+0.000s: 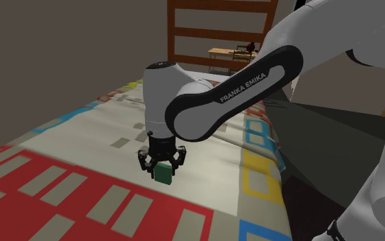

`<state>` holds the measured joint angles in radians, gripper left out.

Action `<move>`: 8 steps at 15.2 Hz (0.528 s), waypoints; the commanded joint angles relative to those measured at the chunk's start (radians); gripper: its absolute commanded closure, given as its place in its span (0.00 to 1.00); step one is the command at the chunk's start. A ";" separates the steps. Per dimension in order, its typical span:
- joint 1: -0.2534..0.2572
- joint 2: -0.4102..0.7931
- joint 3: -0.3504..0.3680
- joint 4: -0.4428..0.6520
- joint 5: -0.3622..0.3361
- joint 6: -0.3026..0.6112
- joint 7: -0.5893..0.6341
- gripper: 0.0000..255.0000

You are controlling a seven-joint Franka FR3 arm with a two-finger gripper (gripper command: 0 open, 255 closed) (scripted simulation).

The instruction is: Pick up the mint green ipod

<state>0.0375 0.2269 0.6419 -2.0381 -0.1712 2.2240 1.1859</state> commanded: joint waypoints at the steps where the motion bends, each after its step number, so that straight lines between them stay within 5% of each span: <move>1: 0.000 0.000 0.000 -0.001 0.000 0.000 0.000 1.00; 8: -0.001 -0.005 0.002 0.005 0.005 -0.011 -0.002 1.00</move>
<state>0.0375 0.2248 0.6428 -2.0356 -0.1694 2.2195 1.1854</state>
